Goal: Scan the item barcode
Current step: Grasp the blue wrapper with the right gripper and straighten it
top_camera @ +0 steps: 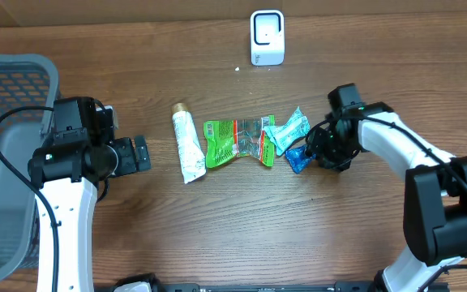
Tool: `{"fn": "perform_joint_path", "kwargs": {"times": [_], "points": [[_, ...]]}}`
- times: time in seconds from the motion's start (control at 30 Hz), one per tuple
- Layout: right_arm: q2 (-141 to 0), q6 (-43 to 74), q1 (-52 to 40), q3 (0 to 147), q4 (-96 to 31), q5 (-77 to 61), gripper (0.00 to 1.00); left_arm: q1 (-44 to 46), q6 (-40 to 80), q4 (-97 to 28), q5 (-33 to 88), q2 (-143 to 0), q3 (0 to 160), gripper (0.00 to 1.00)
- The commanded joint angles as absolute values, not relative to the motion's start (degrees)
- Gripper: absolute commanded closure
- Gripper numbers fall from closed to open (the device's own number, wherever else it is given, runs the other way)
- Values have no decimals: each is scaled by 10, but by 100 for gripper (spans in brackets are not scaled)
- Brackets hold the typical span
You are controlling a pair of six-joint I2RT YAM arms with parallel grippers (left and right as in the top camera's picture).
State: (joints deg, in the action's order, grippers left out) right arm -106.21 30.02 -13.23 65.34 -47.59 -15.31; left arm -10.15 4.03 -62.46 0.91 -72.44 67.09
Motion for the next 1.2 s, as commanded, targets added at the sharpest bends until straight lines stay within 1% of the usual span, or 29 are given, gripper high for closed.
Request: {"fn": "perform_joint_path", "kwargs": {"times": [0.0, 0.1, 0.2, 0.37, 0.4, 0.47, 0.57, 0.8, 0.93, 1.1, 1.17], "points": [[-1062, 285, -132, 637, -486, -22, 46, -101, 30, -623, 15, -723, 671, 0], [-1062, 226, -116, 639, -482, -7, 42, -101, 30, -623, 15, -723, 671, 1], [-1062, 196, -85, 660, -485, -20, 39, -101, 30, -623, 15, -723, 671, 0], [-1062, 151, -35, 746, -536, -137, 38, -101, 30, -623, 15, -723, 671, 0], [-1062, 152, -27, 763, -550, -160, 39, -101, 30, -623, 15, -723, 671, 1], [-1062, 207, -6, 788, -580, -167, 48, -101, 30, -623, 15, -723, 671, 1], [-1062, 280, 26, 784, -592, -164, 50, -101, 30, -623, 15, -723, 671, 0], [-1062, 289, 39, 690, -493, -198, 50, -101, 30, -623, 15, -723, 671, 1], [-1062, 268, 38, 666, -443, -198, 50, -101, 30, -623, 15, -723, 671, 1], [-1062, 263, 38, 628, -373, -198, 52, -101, 30, -623, 15, -723, 671, 0], [-1062, 244, 37, 613, -342, -196, 53, -101, 30, -623, 15, -723, 671, 0]]}}
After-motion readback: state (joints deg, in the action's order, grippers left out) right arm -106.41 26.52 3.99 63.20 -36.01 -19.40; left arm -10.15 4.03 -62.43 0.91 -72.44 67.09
